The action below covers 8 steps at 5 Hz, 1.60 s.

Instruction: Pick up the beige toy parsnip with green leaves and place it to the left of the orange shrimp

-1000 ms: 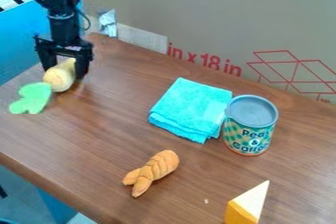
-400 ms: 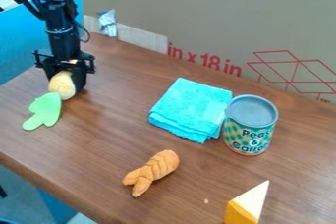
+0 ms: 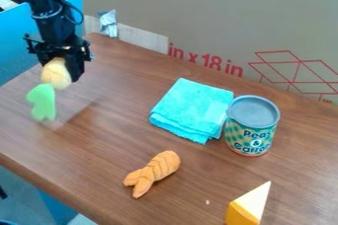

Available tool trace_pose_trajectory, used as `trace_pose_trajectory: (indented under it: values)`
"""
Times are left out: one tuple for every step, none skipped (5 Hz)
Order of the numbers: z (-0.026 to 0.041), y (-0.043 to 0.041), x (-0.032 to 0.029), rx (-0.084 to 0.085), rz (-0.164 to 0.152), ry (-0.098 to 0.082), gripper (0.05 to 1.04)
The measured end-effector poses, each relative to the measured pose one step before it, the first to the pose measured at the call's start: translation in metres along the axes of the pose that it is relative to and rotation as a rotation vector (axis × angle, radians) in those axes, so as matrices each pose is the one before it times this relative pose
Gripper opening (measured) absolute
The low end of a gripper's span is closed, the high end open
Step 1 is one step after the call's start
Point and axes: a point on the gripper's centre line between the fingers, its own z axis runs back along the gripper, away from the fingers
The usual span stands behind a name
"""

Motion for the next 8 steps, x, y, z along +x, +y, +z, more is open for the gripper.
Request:
trace_pose_trajectory:
  values:
    - [-0.00056,-0.01086,-0.01984,-0.0082,-0.0601,0.0258,0.581]
    - [-0.00964,-0.012,-0.01917,0.01,-0.0657,0.0701,0.582]
    - [-0.0093,-0.01642,-0.0184,0.0083,-0.0368,0.0516,0.582]
    - [-0.00863,-0.02341,-0.00231,-0.0098,-0.0512,0.0412,0.582]
    - [-0.01293,-0.01968,0.00556,-0.0044,-0.0571,0.0252,0.582]
    - [0.00215,-0.01725,0.00971,-0.0131,-0.0495,-0.0176,0.582]
    - [-0.00511,-0.01248,-0.00068,0.0075,-0.0459,0.0023,0.582]
    - [-0.00424,-0.00656,-0.00319,0.0039,-0.0059,0.0026,0.582]
